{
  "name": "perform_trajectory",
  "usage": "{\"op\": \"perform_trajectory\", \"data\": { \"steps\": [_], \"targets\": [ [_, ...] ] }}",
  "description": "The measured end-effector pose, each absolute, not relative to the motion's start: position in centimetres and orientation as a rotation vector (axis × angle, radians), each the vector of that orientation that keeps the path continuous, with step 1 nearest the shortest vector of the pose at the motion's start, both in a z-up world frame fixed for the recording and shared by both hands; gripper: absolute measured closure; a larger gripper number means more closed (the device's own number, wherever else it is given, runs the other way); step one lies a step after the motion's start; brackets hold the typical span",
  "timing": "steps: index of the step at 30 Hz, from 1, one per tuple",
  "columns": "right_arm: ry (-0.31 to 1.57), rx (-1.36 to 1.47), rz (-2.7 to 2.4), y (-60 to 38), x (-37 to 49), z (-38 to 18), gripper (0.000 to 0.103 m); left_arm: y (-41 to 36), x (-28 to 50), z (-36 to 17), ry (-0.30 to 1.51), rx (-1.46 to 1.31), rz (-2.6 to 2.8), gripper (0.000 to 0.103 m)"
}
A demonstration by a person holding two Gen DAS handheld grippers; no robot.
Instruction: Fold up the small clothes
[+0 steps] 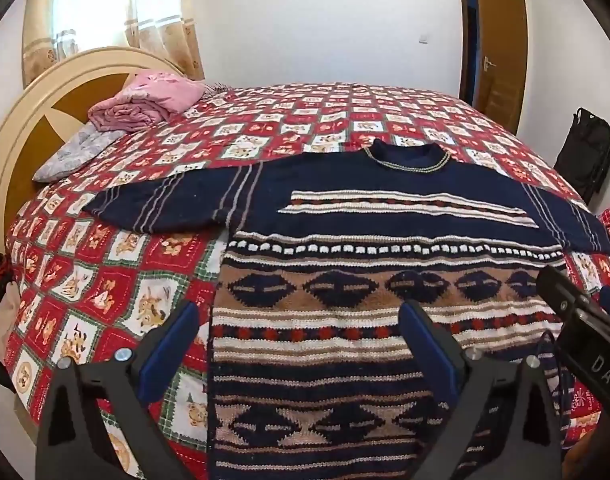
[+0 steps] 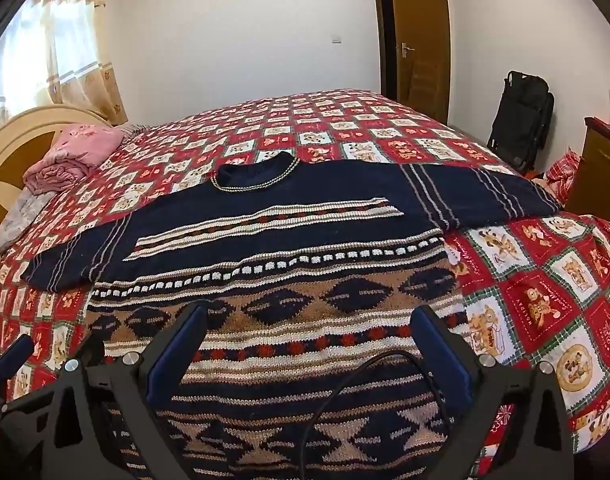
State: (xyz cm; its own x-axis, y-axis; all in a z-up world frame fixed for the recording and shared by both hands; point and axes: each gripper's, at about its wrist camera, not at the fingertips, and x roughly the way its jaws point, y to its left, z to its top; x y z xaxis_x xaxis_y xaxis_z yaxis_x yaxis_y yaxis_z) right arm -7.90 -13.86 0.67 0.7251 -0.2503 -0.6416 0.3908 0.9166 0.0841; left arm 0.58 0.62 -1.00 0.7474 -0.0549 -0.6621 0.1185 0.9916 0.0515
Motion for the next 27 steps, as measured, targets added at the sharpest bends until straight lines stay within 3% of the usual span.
{"op": "perform_trajectory", "data": {
  "steps": [27],
  "targets": [
    [0.675, 0.23, -0.36, -14.18, -8.07, 0.58, 0.001, 0.62, 0.12, -0.46, 0.67, 0.125, -0.072, 0.002]
  ]
}}
